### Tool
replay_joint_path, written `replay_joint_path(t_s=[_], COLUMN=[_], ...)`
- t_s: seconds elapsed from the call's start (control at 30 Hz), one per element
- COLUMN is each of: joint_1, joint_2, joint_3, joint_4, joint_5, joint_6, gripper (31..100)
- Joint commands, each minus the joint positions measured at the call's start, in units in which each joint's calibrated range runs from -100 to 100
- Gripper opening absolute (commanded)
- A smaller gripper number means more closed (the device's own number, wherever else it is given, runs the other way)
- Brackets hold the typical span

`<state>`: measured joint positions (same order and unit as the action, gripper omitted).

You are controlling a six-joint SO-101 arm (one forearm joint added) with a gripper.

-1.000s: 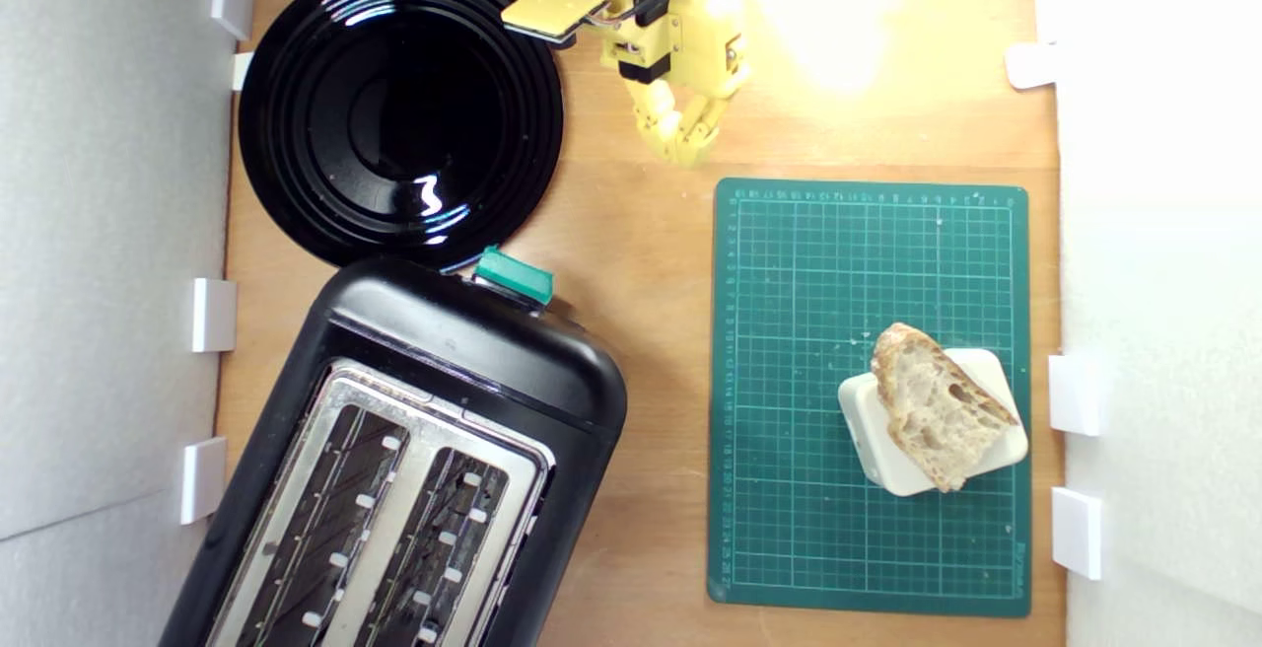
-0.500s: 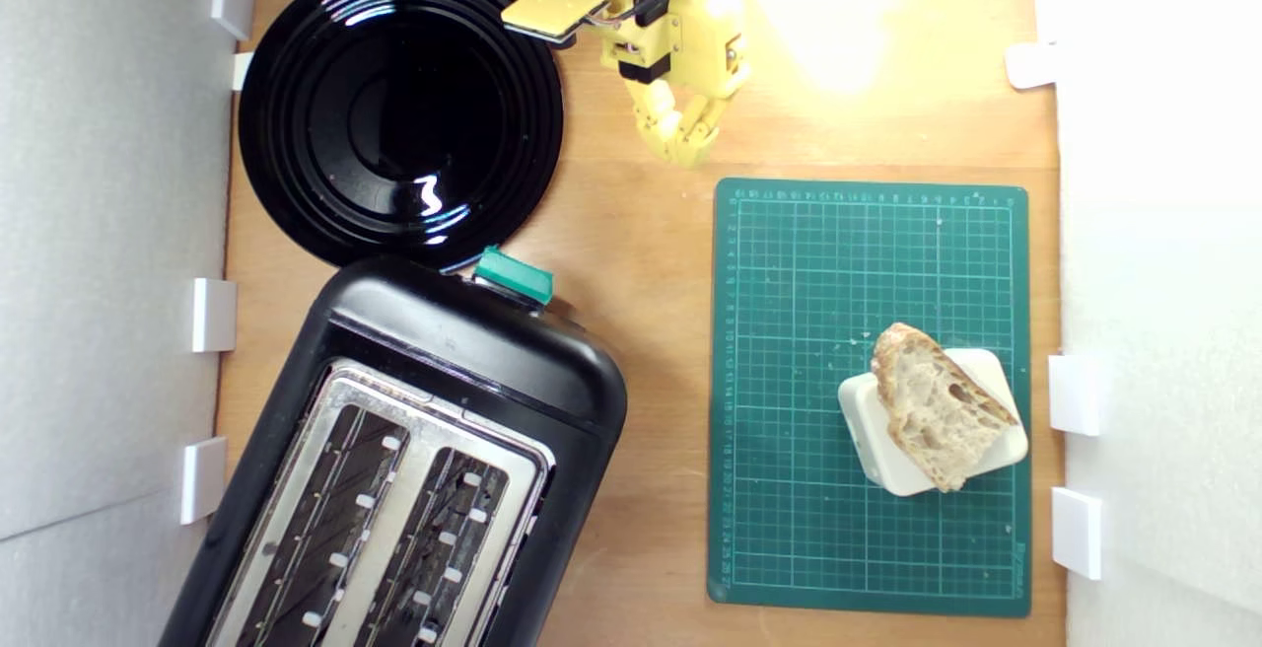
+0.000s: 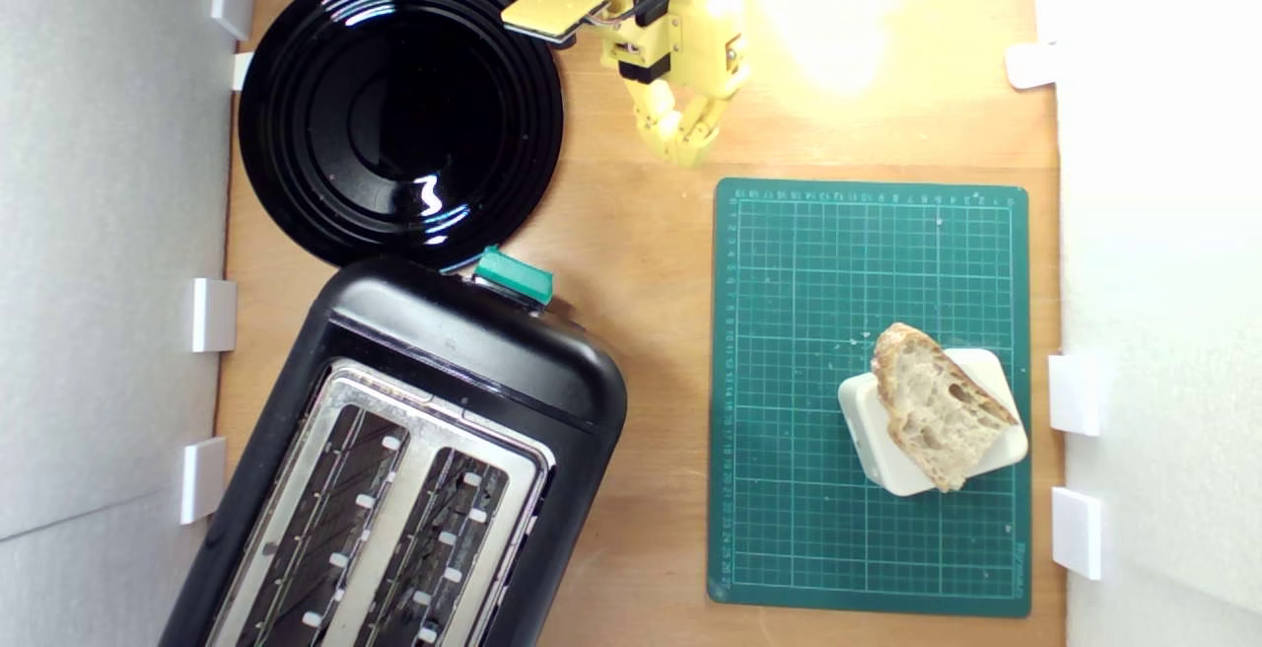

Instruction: Pick bread and place in toaster

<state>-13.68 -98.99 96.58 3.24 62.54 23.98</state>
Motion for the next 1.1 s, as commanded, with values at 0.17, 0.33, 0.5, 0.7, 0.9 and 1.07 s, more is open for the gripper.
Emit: replay_joint_path(t_s=[0.17,0.33,0.5,0.7,0.9,1.07], joint_1=[0.31,0.39,0.39,0.39,0.15,0.31], joint_2=[-0.26,-0.26,-0.26,1.07,2.74,2.82], joint_3=[0.33,0.43,0.43,0.15,-0.12,-0.12], joint_4=[-0.07,-0.16,-0.16,0.75,0.75,0.75], joint_5=[-0.60,-0.60,-0.60,-0.60,-0.68,-0.85], joint_6=[-0.05,-0.10,-0.10,0.32,0.37,0.32], gripper=[31.1,30.9,30.9,31.1,31.1,31.0])
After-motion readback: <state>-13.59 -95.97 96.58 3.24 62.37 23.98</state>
